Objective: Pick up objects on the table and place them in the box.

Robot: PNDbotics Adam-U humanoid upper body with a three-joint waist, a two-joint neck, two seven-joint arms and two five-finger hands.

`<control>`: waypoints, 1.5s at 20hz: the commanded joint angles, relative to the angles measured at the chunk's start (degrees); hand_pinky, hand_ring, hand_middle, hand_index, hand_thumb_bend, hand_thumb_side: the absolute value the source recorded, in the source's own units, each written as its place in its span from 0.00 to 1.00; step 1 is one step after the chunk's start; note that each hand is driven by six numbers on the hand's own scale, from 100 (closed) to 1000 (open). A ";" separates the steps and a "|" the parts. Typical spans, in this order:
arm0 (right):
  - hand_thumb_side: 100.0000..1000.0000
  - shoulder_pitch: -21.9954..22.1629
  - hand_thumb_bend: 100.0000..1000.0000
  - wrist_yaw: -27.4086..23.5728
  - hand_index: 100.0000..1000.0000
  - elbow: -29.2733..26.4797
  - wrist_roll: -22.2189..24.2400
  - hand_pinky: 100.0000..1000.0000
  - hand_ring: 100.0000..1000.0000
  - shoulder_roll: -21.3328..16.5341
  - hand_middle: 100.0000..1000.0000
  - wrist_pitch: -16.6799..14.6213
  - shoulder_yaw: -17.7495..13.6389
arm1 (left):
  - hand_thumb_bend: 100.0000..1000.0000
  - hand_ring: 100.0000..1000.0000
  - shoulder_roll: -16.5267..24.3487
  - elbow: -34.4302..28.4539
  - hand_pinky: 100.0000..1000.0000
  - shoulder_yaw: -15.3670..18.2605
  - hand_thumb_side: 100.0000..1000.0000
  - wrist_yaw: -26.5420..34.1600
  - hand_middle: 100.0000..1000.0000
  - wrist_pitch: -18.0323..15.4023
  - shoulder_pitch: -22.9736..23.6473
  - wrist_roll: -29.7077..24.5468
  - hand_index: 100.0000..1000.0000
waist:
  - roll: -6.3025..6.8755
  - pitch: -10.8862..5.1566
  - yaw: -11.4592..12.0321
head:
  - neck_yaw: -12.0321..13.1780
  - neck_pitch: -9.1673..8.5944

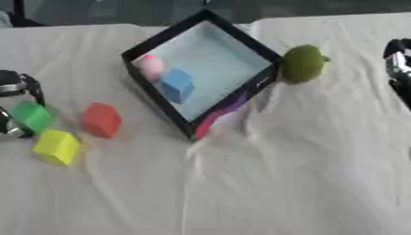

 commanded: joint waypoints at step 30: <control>0.34 -4.38 0.14 -1.67 0.87 -0.65 1.34 0.87 0.77 0.86 0.79 -0.12 0.91 | 0.59 0.77 -32.10 8.44 0.77 -3.71 0.00 -17.16 0.69 -0.21 -27.71 2.86 0.72 | -0.64 -2.21 -2.11 | 2.87 -1.35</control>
